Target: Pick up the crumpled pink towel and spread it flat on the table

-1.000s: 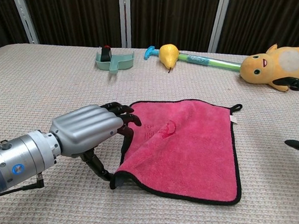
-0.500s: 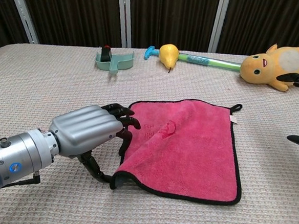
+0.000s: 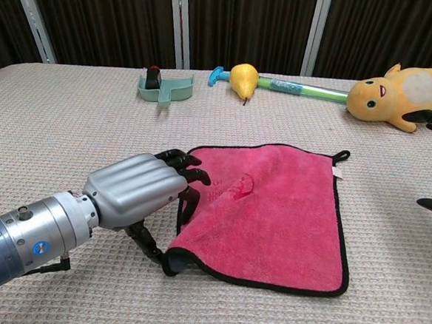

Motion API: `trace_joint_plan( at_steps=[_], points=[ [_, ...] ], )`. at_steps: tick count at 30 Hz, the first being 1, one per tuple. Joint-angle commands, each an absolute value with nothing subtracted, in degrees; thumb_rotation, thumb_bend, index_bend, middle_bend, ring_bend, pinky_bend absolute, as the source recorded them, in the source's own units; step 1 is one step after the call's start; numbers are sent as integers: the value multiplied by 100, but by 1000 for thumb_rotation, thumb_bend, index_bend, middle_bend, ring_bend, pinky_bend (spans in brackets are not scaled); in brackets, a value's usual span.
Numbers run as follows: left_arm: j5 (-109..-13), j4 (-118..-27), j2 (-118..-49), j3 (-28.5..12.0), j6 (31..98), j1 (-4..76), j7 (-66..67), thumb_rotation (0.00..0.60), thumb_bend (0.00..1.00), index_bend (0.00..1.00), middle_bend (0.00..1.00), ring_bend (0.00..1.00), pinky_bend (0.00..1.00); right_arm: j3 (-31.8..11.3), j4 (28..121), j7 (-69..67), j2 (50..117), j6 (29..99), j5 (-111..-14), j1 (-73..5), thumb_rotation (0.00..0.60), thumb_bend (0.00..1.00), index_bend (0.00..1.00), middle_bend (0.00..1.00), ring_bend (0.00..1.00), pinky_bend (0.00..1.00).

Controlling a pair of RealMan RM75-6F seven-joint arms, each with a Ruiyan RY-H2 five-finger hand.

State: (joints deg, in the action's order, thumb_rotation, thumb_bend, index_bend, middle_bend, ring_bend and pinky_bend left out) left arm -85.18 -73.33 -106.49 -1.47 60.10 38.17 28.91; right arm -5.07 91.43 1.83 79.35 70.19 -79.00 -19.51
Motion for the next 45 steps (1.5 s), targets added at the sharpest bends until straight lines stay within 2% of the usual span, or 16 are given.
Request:
trace_joint_plan(
  at_steps=[1,6,14,16,20,22,27,32,45],
  points=[
    [-8558,-7300,-10688,-135,6034,3820,2873,600,129,494,142,0,7,-517,9128,163,7928,7015,-7895,-1950,600,278,0,0,0,0],
    [-8584,-7311,-10688,-134,6044,3821,2844,600,215,493,142,0,7,-513,9130,123,7914,7024,-7912,-1936,600,277,0,0,0,0],
    [-8549,-7335,-10692,-77,5962,3799,2850,600,284,521,145,0,7,-485,9134,128,7922,7020,-7947,-1923,600,278,0,0,0,0],
    [-8557,-7339,-10689,-45,5922,3801,2807,600,276,512,145,0,7,-489,9145,124,7916,7029,-7950,-1917,600,278,0,0,0,0],
    [-8561,-7347,-10649,-49,5898,3809,2761,600,174,486,145,0,7,-497,9175,126,7905,7031,-7959,-1918,600,277,0,0,0,0],
    [-8553,-7339,-10648,-57,5902,3803,2772,600,171,497,145,0,7,-490,9184,141,7911,7024,-7967,-1919,600,278,0,0,0,0],
    [-8559,-7325,-10654,-36,5901,3784,2746,600,312,579,158,0,7,-482,9174,175,7941,7013,-7961,-1917,600,277,0,0,0,0],
    [-8575,-7310,-10623,-26,5896,3782,2723,600,391,601,163,0,7,-491,9188,174,7927,7025,-7960,-1909,600,277,0,0,0,0],
    [-8599,-7464,-10318,-3,5850,3791,2745,600,404,593,162,0,7,-478,9212,171,7923,7030,-7978,-1892,600,277,0,0,0,0]
  ],
)
